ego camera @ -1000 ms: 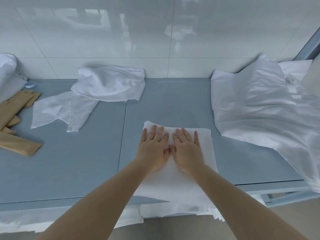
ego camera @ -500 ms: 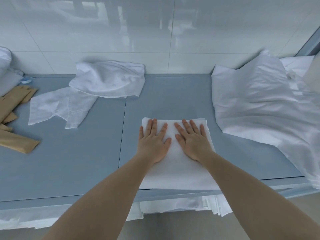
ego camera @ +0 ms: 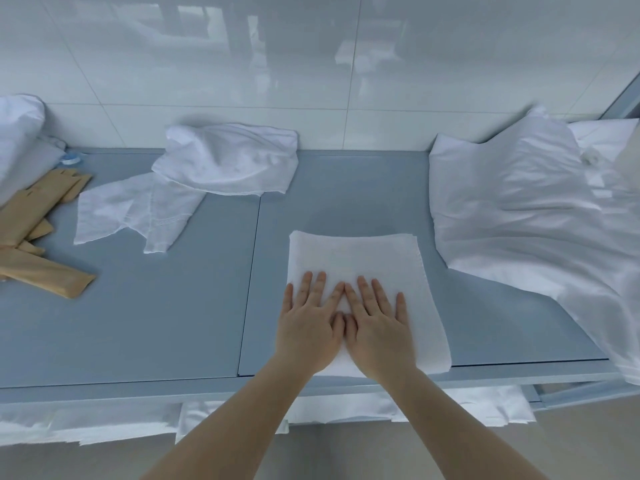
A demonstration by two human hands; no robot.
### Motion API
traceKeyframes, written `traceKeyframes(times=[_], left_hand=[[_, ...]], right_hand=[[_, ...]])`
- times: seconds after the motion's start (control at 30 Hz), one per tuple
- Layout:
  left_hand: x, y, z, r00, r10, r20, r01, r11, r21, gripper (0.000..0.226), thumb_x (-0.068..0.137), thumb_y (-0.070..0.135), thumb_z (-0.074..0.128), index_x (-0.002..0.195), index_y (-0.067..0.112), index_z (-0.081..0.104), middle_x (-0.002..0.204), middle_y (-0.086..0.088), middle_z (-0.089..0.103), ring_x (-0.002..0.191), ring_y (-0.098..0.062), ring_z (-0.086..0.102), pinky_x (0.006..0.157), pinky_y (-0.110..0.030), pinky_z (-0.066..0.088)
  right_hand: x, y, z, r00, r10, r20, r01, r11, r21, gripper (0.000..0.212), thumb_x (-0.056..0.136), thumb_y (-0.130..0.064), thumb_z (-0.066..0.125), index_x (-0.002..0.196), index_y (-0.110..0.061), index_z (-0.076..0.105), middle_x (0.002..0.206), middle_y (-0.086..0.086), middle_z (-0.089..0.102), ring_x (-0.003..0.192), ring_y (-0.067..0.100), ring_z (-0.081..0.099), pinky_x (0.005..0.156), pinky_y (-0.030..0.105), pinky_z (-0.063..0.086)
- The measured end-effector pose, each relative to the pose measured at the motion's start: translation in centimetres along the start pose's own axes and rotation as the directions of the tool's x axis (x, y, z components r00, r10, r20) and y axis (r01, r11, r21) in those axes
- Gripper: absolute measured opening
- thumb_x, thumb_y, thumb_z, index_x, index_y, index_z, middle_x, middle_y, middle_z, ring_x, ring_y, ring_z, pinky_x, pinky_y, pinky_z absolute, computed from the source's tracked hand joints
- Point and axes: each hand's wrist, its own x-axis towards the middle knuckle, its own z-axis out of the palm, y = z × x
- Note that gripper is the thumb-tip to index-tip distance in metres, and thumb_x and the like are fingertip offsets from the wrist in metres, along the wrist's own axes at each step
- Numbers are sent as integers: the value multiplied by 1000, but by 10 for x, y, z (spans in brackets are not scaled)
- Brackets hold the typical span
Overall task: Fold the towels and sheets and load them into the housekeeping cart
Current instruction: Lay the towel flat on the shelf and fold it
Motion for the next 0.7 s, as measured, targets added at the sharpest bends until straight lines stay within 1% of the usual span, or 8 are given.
traceKeyframes(times=[0.1, 0.2, 0.23, 0.33, 0.43, 0.7], left_hand=[[3, -3, 6, 1000, -5, -24, 5, 1000, -11, 55, 96, 51, 20, 150, 44, 12, 162, 3, 0, 148, -19, -12, 118, -40, -11], [9, -4, 7, 1000, -15, -22, 15, 1000, -18, 58, 94, 57, 19, 150, 45, 10, 162, -2, -7, 147, -22, -20, 119, -42, -7], [12, -4, 8, 1000, -25, -19, 24, 999, -25, 58, 94, 58, 20, 150, 45, 9, 162, -4, -11, 146, -24, -22, 119, -43, -7], [21, 2, 9, 998, -53, -19, 53, 998, -31, 60, 95, 58, 25, 151, 45, 7, 159, -13, -17, 145, -30, -23, 119, -42, -5], [30, 12, 10, 998, -66, -7, 65, 997, -46, 61, 94, 60, 25, 151, 45, 6, 159, -15, -19, 145, -32, -22, 118, -41, -6], [49, 58, 19, 999, -34, 30, 35, 998, -46, 64, 93, 64, 17, 151, 44, 0, 158, -16, -21, 144, -33, -24, 119, -43, -7]], right_hand=[[5, 7, 6, 1000, 2, -12, -2, 1000, -8, 54, 99, -50, 11, 150, -39, -1, 161, -8, -3, 148, 17, -7, 117, 46, -11], [16, 22, 3, 1000, 13, 3, -13, 1000, -23, 63, 88, -61, -6, 149, -44, -4, 160, -8, -8, 148, 17, -10, 117, 45, -12], [21, 27, 2, 1000, 22, 8, -22, 1000, -21, 66, 86, -64, -8, 149, -45, -6, 160, -9, -10, 147, 16, -12, 117, 45, -13], [34, 41, 3, 998, 53, 25, -53, 999, 0, 68, 83, -67, -8, 147, -46, -13, 159, -11, -16, 146, 14, -16, 117, 43, -14], [41, 53, 4, 997, 75, 28, -75, 997, 5, 68, 81, -70, -9, 145, -46, -18, 158, -11, -18, 146, 15, -19, 116, 41, -15], [40, 104, -2, 981, 194, 7, -194, 981, 11, 74, 78, -77, -7, 145, -49, -16, 158, -11, -20, 145, 20, -23, 116, 42, -16]])
